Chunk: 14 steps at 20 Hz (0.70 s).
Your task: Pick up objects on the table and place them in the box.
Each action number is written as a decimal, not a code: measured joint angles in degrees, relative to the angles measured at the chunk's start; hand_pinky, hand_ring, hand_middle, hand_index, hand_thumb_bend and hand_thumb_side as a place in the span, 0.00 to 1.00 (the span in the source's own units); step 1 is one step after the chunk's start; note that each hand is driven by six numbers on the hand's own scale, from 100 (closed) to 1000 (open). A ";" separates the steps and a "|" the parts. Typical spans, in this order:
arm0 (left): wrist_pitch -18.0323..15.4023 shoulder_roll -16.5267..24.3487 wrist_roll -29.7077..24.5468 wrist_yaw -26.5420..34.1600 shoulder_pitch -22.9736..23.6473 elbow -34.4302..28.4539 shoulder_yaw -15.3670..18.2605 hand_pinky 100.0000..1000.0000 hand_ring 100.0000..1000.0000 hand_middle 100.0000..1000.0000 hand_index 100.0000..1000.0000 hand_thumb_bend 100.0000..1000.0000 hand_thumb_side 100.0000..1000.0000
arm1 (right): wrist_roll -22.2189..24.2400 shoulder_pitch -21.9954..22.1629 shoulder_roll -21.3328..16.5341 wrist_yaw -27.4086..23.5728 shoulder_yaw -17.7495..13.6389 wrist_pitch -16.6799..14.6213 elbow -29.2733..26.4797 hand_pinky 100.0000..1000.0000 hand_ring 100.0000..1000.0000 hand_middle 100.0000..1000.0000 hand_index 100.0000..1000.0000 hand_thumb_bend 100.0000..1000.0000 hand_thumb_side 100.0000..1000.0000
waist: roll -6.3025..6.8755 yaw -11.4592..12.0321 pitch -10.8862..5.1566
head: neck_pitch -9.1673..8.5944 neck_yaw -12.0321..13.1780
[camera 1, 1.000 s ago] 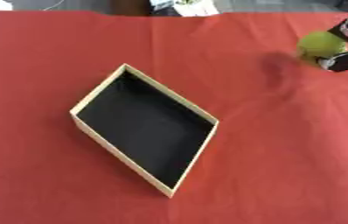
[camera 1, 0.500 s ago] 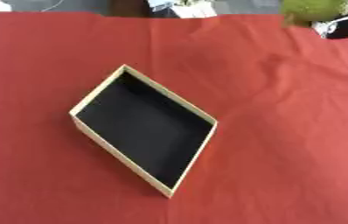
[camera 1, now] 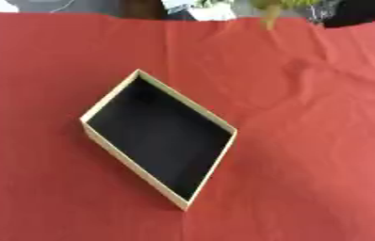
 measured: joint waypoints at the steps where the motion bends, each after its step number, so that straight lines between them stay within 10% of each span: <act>1: 0.00 0.00 0.00 0.00 0.00 -0.11 -0.17 0.54 0.56 0.62 0.66 0.07 0.66 | 0.79 -1.58 1.37 -0.17 1.55 -0.47 -0.10 0.82 0.56 0.37 0.47 0.00 0.08 | 0.01 0.09 -0.01 | 0.00 0.00; 14: 0.38 0.00 -0.20 -0.03 -0.20 -1.09 -0.64 0.54 0.56 0.62 0.66 0.07 0.66 | 11.24 -6.74 12.71 -0.27 14.93 -0.42 -0.18 0.70 0.52 0.39 0.49 0.00 0.09 | -0.25 0.48 -0.10 | 0.93 1.06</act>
